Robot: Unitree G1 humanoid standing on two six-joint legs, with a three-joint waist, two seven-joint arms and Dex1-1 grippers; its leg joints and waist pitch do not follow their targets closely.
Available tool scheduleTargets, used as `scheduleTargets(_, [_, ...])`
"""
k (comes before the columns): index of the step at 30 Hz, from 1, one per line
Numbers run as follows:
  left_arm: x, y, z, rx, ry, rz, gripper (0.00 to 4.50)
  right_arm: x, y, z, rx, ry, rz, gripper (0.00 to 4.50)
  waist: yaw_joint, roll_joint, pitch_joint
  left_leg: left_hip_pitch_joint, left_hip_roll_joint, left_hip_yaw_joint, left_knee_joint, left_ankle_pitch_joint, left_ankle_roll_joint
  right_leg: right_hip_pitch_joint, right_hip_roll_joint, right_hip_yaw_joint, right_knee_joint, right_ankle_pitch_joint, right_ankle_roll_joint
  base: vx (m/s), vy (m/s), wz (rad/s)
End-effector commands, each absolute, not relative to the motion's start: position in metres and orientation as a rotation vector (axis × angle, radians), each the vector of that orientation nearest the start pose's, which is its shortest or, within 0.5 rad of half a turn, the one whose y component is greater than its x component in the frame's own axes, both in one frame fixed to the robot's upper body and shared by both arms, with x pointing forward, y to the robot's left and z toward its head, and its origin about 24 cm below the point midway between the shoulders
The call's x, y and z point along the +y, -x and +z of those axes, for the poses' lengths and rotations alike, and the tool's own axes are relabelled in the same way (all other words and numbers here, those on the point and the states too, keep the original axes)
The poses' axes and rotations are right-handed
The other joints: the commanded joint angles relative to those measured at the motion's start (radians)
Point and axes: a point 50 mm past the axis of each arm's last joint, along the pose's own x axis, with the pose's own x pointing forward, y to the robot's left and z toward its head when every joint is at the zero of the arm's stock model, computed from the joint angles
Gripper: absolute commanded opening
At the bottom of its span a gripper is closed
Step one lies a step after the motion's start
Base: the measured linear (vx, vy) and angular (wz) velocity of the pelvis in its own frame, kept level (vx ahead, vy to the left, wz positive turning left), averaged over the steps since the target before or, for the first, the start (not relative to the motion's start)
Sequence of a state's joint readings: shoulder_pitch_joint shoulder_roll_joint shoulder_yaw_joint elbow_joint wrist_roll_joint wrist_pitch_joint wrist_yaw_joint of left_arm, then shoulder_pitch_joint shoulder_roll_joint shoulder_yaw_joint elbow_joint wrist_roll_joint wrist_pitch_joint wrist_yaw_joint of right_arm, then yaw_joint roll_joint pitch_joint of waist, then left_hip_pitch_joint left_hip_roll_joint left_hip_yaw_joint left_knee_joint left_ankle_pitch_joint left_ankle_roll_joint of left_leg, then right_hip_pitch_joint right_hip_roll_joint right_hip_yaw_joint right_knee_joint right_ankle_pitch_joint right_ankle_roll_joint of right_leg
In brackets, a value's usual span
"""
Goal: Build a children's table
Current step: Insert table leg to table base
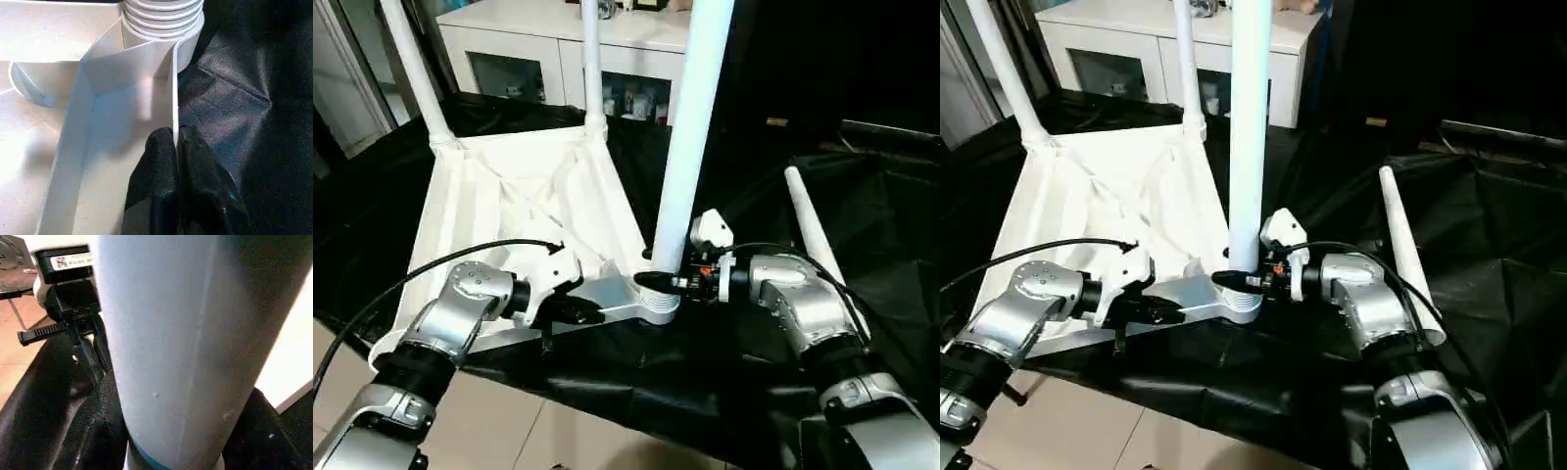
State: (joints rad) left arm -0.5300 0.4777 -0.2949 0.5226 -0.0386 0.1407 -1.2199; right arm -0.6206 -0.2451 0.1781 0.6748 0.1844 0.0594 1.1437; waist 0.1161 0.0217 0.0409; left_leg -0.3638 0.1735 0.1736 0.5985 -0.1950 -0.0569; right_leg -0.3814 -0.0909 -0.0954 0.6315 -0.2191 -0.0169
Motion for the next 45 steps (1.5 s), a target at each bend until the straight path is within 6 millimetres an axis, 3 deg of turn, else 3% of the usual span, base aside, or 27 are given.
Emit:
scheduleTargets(1, [0.165,-0.313,0.060,0.486,-0.450,-1.280,0.00,-0.104,-0.304,0.021,0.448,0.058,1.355,1.91,0.003,0.010,-0.051,0.007,0.068,-0.025,-0.086,-0.245,0.016,0.042,-0.082,0.064,-0.079,-0.159,-0.250,0.000,0.000,0.00])
scheduleTargets(4, [0.164,-0.313,0.059,0.486,-0.451,-1.278,0.00,-0.104,-0.305,0.020,0.442,0.047,1.338,1.91,0.003,0.004,-0.051,0.007,0.069,-0.024,-0.087,-0.241,0.018,0.042,-0.083,0.065,-0.080,-0.159,-0.247,0.000,0.000,0.00])
scheduleTargets(6, [0.164,-0.314,0.059,0.485,-0.453,-1.273,0.00,-0.105,-0.305,0.019,0.438,0.037,1.327,1.91,0.003,0.006,-0.051,0.007,0.069,-0.025,-0.087,-0.241,0.020,0.040,-0.083,0.065,-0.081,-0.167,-0.246,0.000,0.000,0.00])
scheduleTargets(7, [0.164,-0.316,0.059,0.481,-0.443,-1.251,0.00,-0.105,-0.308,0.017,0.433,0.018,1.263,1.91,0.002,0.001,-0.050,0.006,0.069,-0.024,-0.088,-0.242,0.019,0.041,-0.083,0.065,-0.082,-0.176,-0.243,0.000,0.000,0.00])
scheduleTargets(9, [0.164,-0.317,0.060,0.480,-0.439,-1.238,0.00,-0.106,-0.309,0.016,0.429,0.009,1.226,1.91,0.003,0.005,-0.048,0.007,0.069,-0.025,-0.090,-0.251,0.016,0.037,-0.084,0.066,-0.085,-0.201,-0.239,0.000,0.000,0.00])
scheduleTargets(12, [0.162,-0.322,0.061,0.470,-0.413,-1.178,0.00,-0.107,-0.316,0.010,0.423,-0.016,1.041,1.91,-0.004,0.004,-0.038,0.015,0.067,-0.032,-0.099,-0.347,-0.023,0.032,-0.090,0.068,-0.103,-0.378,-0.193,0.000,0.000,0.00])
scheduleTargets(16, [0.156,-0.330,0.062,0.465,-0.372,-1.094,0.00,-0.107,-0.321,0.002,0.430,-0.065,0.830,1.91,-0.012,0.006,-0.031,0.021,0.066,-0.042,-0.105,-0.433,-0.047,0.024,-0.094,0.065,-0.120,-0.532,-0.135,0.000,0.000,0.00])
scheduleTargets(18, [0.147,-0.339,0.061,0.482,-0.348,-0.991,0.00,-0.102,-0.325,-0.004,0.447,-0.072,0.691,1.91,-0.019,0.012,-0.028,0.029,0.063,-0.044,-0.104,-0.479,-0.057,0.015,-0.093,0.062,-0.129,-0.597,-0.111,0.000,0.000,0.00])
scheduleTargets(20, [0.141,-0.345,0.058,0.506,-0.336,-0.914,0.00,-0.098,-0.331,-0.005,0.460,-0.077,0.584,1.91,-0.027,0.010,-0.028,0.032,0.061,-0.050,-0.105,-0.507,-0.068,0.015,-0.092,0.056,-0.135,-0.625,-0.094,-0.064,0.027,-0.09])
scheduleTargets(22, [0.136,-0.350,0.055,0.526,-0.317,-0.842,0.00,-0.095,-0.334,-0.006,0.475,-0.084,0.510,1.91,-0.037,0.018,-0.030,0.034,0.059,-0.050,-0.109,-0.520,-0.064,0.018,-0.089,0.048,-0.143,-0.601,-0.089,-0.027,0.014,-0.04])
scheduleTargets(26, [0.113,-0.354,0.046,0.552,-0.266,-0.758,0.00,-0.077,-0.339,-0.004,0.486,-0.045,0.437,1.91,-0.040,0.020,-0.029,0.038,0.058,-0.049,-0.114,-0.544,-0.061,0.017,-0.086,0.040,-0.151,-0.553,-0.094,0.000,0.000,0.00])
scheduleTargets(29, [0.106,-0.355,0.044,0.557,-0.273,-0.736,0.00,-0.067,-0.338,-0.004,0.498,-0.058,0.434,1.91,-0.040,0.019,-0.024,0.056,0.056,-0.047,-0.114,-0.598,-0.051,0.009,-0.084,0.032,-0.169,-0.568,-0.079,0.000,0.000,0.00])
scheduleTargets(31, [0.106,-0.356,0.043,0.559,-0.285,-0.725,0.00,-0.064,-0.337,-0.006,0.510,-0.059,0.433,1.91,-0.050,0.025,-0.013,0.061,0.055,-0.056,-0.122,-0.682,-0.047,0.013,-0.077,0.007,-0.181,-0.625,-0.038,0.000,0.000,0.00])
scheduleTargets(32, [0.105,-0.356,0.043,0.563,-0.287,-0.724,0.00,-0.062,-0.336,-0.007,0.522,-0.064,0.434,1.91,-0.053,0.023,-0.014,0.058,0.056,-0.058,-0.126,-0.700,-0.048,0.021,-0.076,0.001,-0.181,-0.628,-0.027,-0.021,0.051,-0.15])
scheduleTargets(33, [0.105,-0.356,0.043,0.564,-0.287,-0.727,0.00,-0.062,-0.335,-0.008,0.530,-0.068,0.433,1.91,-0.054,0.035,-0.014,0.062,0.064,-0.062,-0.139,-0.765,-0.057,0.026,-0.069,-0.010,-0.172,-0.595,-0.024,0.000,0.000,0.00])
scheduleTargets(34, [0.105,-0.356,0.043,0.564,-0.287,-0.728,0.00,-0.062,-0.335,-0.008,0.532,-0.069,0.433,1.91,-0.054,0.041,-0.014,0.056,0.073,-0.060,-0.158,-0.825,-0.065,0.038,-0.059,-0.012,-0.150,-0.530,-0.035,0.000,0.000,0.00])
scheduleTargets(35, [0.105,-0.356,0.043,0.566,-0.286,-0.732,0.00,-0.061,-0.334,-0.010,0.543,-0.078,0.435,1.91,-0.050,0.040,-0.015,0.051,0.077,-0.056,-0.169,-0.837,-0.066,0.044,-0.056,-0.004,-0.134,-0.499,-0.044,0.000,0.000,0.00])
scheduleTargets(36, [0.105,-0.356,0.043,0.568,-0.286,-0.732,0.00,-0.060,-0.334,-0.010,0.550,-0.083,0.435,1.91,-0.043,0.031,-0.019,0.060,0.072,-0.047,-0.168,-0.812,-0.067,0.035,-0.066,0.019,-0.131,-0.497,-0.063,0.000,0.000,0.00])
scheduleTargets(37, [0.105,-0.356,0.043,0.568,-0.286,-0.732,0.00,-0.060,-0.334,-0.010,0.550,-0.083,0.435,1.91,-0.043,0.025,-0.018,0.078,0.059,-0.041,-0.150,-0.773,-0.065,0.012,-0.078,0.022,-0.161,-0.559,-0.063,0.000,0.000,0.00])
scheduleTargets(38, [0.106,-0.356,0.043,0.569,-0.287,-0.735,0.00,-0.059,-0.333,-0.011,0.559,-0.087,0.443,1.91,-0.048,0.014,-0.008,0.113,0.034,-0.037,-0.100,-0.683,-0.038,-0.019,-0.096,-0.004,-0.225,-0.725,-0.027,0.000,0.000,0.00])
scheduleTargets(39, [0.106,-0.355,0.044,0.567,-0.284,-0.752,0.00,-0.057,-0.332,-0.012,0.575,-0.086,0.476,1.91,-0.056,0.020,0.000,0.105,0.029,-0.042,-0.084,-0.622,-0.018,-0.002,-0.101,-0.040,-0.251,-0.805,0.020,0.000,0.000,0.00])
scheduleTargets(40, [0.106,-0.355,0.044,0.566,-0.284,-0.754,0.00,-0.057,-0.332,-0.012,0.576,-0.086,0.479,1.91,-0.064,0.031,-0.002,0.076,0.046,-0.053,-0.108,-0.668,-0.019,0.034,-0.078,-0.074,-0.234,-0.750,0.064,0.053,0.027,-0.15])
scheduleTargets(41, [0.106,-0.355,0.044,0.565,-0.284,-0.762,0.00,-0.056,-0.332,-0.012,0.581,-0.086,0.493,1.91,-0.055,0.054,-0.003,0.048,0.073,-0.056,-0.151,-0.766,-0.027,0.065,-0.060,-0.075,-0.175,-0.654,0.050,0.053,0.027,-0.15])
scheduleTargets(42, [0.105,-0.354,0.045,0.562,-0.282,-0.778,0.00,-0.055,-0.331,-0.012,0.587,-0.089,0.519,1.91,-0.009,0.076,0.000,-0.066,0.109,-0.029,-0.266,-0.985,-0.071,0.137,-0.018,-0.027,0.059,-0.247,-0.042,0.000,0.000,0.00])
scheduleTargets(43, [0.104,-0.353,0.046,0.554,-0.287,-0.818,0.00,-0.053,-0.331,-0.010,0.590,-0.095,0.573,1.91,0.000,0.034,-0.026,0.035,0.075,0.002,-0.233,-0.848,-0.024,0.051,-0.017,0.033,0.026,-0.217,-0.056,0.048,-0.106,0.28])
scheduleTargets(44, [0.104,-0.352,0.047,0.547,-0.291,-0.846,0.00,-0.052,-0.331,-0.009,0.590,-0.097,0.600,1.91,-0.007,-0.021,-0.034,0.091,0.051,-0.012,-0.162,-0.715,-0.041,0.005,-0.067,0.071,-0.059,-0.454,-0.047,0.048,-0.106,0.28])
scheduleTargets(45, [0.105,-0.350,0.048,0.550,-0.299,-0.873,0.00,-0.053,-0.332,-0.006,0.584,-0.099,0.633,1.91,0.009,-0.011,-0.015,0.089,0.033,-0.034,-0.012,-0.397,0.008,-0.033,-0.191,0.113,-0.191,-0.834,-0.085,0.108,-0.136,0.04])
